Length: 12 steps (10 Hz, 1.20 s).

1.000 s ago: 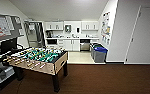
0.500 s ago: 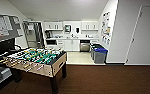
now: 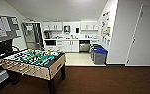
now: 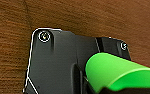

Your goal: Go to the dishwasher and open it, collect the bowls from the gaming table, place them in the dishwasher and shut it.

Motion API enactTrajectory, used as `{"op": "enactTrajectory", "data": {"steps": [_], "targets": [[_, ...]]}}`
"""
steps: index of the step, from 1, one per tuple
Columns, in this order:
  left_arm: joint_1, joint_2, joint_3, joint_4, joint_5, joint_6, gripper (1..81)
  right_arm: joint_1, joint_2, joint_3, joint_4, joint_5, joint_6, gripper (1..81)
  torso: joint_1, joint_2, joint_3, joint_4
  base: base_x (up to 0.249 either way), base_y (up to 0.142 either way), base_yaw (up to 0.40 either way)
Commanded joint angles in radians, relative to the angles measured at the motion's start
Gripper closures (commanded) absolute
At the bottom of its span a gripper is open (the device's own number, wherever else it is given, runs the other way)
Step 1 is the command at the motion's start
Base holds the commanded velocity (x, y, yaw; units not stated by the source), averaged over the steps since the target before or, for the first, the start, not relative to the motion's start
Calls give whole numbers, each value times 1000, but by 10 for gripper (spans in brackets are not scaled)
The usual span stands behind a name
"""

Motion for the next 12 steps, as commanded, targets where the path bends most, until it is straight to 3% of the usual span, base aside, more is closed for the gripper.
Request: {"op": "enactTrajectory", "data": {"steps": [1, 12], "targets": [[-47, -12, 1, 9, 32, 3, 811, 33, 15, 14, -45, -86, -25, 811, 0, 0, 0, 0, 135, -73, 0], [-47, -10, 1, 14, 32, 2, 811, 36, 16, 5, -45, -86, -19, 811, 0, 0, 0, 0, 137, -75, 0]]}}
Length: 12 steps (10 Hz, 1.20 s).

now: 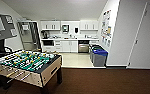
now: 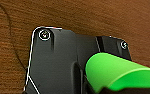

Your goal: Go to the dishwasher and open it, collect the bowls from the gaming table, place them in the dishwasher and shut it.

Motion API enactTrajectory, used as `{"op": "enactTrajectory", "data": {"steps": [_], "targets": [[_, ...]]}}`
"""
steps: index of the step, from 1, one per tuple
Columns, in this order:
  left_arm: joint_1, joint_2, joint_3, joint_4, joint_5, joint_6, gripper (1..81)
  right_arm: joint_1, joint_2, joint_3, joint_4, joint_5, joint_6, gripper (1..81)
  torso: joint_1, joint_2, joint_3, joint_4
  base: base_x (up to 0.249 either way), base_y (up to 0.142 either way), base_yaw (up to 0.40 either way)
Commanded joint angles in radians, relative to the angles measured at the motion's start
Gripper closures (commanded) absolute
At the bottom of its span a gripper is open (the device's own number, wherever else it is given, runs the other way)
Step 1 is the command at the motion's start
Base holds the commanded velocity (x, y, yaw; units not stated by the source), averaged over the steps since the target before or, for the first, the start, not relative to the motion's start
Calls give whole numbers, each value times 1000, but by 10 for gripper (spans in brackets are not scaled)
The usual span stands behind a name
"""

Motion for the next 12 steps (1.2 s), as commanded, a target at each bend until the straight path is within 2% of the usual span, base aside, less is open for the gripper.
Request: {"op": "enactTrajectory", "data": {"steps": [1, 3, 12], "targets": [[-50, -9, 3, 14, 34, 3, 811, 34, 13, 10, -41, -83, -19, 811, 0, 0, 0, 0, 139, -80, 0], [-50, -9, 3, 14, 33, 2, 811, 36, 13, 10, -41, -83, -19, 811, 0, 0, 0, 0, 140, -81, 0], [-50, -9, 3, 14, 34, 2, 811, 39, 18, 5, -41, -85, -22, 811, 0, 0, 0, 0, 140, 0, 0]]}}
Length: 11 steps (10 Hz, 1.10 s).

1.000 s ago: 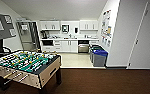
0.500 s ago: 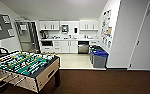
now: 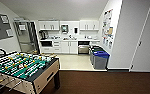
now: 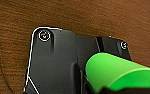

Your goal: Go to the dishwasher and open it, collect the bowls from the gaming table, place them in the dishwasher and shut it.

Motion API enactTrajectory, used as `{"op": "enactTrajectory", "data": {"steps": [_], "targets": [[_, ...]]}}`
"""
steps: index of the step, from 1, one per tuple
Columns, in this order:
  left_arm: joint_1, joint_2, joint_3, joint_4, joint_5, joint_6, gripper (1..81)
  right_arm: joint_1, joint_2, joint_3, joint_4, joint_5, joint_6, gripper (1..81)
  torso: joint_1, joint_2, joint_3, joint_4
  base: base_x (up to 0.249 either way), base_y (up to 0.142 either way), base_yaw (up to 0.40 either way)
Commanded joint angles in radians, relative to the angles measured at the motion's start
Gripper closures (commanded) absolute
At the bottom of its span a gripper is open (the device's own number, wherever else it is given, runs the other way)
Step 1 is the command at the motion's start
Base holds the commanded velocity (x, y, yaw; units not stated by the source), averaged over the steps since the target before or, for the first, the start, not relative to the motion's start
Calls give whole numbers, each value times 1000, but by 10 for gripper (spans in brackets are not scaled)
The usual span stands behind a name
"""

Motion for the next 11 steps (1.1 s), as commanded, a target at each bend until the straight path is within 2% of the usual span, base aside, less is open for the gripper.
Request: {"op": "enactTrajectory", "data": {"steps": [1, 7, 11], "targets": [[-46, -9, 3, 12, 33, 2, 811, 36, 16, 9, -40, -80, -22, 811, 0, 0, 0, 0, 147, -60, 0], [-48, -9, 3, 12, 33, 3, 811, 36, 16, 3, -40, -80, -22, 811, 0, 0, 0, 0, 155, -71, 0], [-46, -13, 11, 12, 31, 3, 811, 36, 16, 3, -40, -79, -22, 811, 0, 0, 0, 0, 155, 0, 0]]}}
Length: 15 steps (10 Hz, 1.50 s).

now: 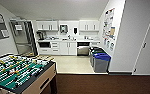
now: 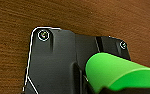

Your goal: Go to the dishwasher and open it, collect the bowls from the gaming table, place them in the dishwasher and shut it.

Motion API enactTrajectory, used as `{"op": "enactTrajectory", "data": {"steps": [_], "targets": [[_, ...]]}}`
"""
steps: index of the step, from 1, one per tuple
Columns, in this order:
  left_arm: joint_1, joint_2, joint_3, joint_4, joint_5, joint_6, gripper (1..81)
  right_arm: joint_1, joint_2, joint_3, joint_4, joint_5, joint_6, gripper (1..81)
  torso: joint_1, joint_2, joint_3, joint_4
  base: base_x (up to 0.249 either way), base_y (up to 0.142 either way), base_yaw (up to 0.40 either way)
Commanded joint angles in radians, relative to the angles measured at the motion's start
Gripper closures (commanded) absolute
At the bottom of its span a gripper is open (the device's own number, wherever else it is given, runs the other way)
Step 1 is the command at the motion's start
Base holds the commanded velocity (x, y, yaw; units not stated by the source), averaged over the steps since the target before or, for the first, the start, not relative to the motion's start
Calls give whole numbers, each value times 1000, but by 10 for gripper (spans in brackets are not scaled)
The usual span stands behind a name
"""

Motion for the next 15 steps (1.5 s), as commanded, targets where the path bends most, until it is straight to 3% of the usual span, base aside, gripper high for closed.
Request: {"op": "enactTrajectory", "data": {"steps": [1, 11, 15], "targets": [[-47, -13, 7, 12, 31, 3, 811, 32, 9, 13, -40, -80, -22, 811, 0, 0, 0, 0, 155, 0, 0], [-47, -11, 7, 12, 33, 3, 811, 35, 10, 12, -40, -78, -19, 811, 0, 0, 0, 0, 156, 0, 0], [-47, -11, 7, 12, 33, 3, 811, 33, 10, 12, -40, -80, -19, 811, 0, 0, 0, 0, 160, -70, 0]]}}
